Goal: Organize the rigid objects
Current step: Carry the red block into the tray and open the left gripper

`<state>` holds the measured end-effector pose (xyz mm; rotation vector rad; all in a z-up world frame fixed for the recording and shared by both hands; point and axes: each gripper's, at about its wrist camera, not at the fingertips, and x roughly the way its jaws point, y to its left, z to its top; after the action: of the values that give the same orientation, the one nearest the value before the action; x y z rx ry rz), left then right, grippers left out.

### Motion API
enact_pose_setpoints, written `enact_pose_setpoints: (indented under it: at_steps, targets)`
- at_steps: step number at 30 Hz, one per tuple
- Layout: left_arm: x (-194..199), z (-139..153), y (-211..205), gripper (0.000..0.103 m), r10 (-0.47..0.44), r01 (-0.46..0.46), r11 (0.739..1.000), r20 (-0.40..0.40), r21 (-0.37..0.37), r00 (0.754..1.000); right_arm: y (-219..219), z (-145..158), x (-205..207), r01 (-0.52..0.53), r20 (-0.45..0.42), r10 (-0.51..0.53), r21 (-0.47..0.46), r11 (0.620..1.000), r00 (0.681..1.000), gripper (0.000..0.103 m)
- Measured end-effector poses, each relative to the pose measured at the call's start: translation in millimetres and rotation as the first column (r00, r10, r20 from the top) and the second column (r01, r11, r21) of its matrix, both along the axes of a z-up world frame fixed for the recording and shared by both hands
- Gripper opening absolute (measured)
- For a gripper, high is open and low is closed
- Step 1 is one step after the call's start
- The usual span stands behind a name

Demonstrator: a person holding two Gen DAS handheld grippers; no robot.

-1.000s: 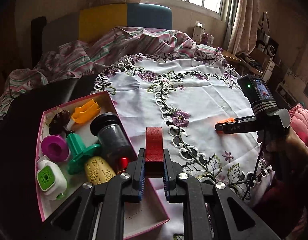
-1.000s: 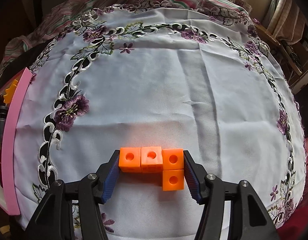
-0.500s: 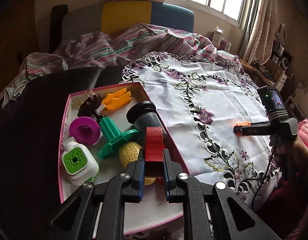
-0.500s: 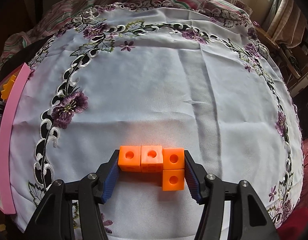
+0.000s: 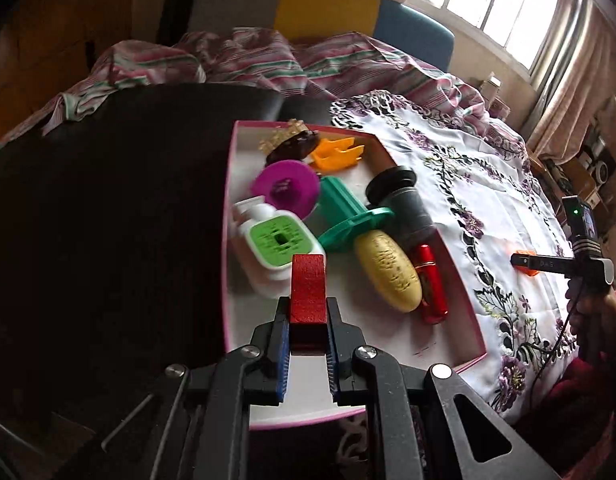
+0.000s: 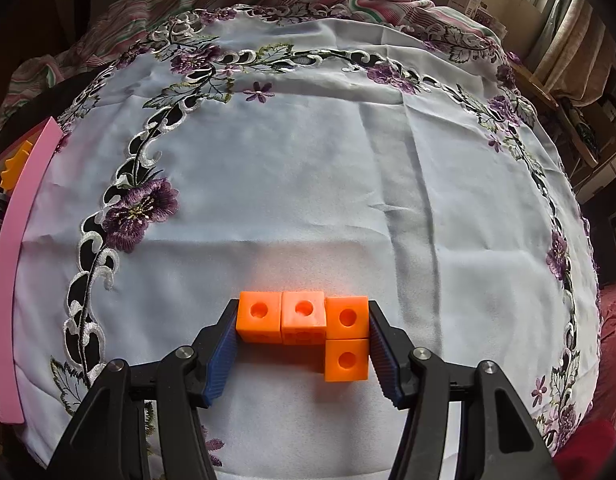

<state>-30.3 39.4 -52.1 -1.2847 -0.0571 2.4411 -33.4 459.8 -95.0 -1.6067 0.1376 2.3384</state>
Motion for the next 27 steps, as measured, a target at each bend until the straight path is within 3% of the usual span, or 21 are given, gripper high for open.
enact_pose_setpoints:
  at_steps: [6,10,23,27]
  targets:
    - [4.9,-4.5,12.2,0.015,-0.073,0.072,0.997,0.018,0.036,0.997,-1.2,0.3,0.3,-0.008,0.001,0.008,0.005,1.000,1.000,0.060]
    - [3.1,-11.4,31.5,0.015,-0.130,0.129,0.991,0.026,0.017,0.991,-2.0,0.2,0.3,-0.008,0.001,0.008,0.007,1.000,1.000,0.060]
    - [-40.7,-34.7,37.7,0.016,-0.076,0.077,0.997,0.045,-0.006,0.996,-2.9,-0.2,-0.8,-0.009,0.002,0.009,0.008,1.000,1.000,0.060]
    - [-39.0,-31.3,35.4,0.026,-0.075,0.074,0.997,0.052,0.015,0.996,-2.6,-0.2,-1.1,-0.008,0.002,0.008,0.008,1.000,1.000,0.060]
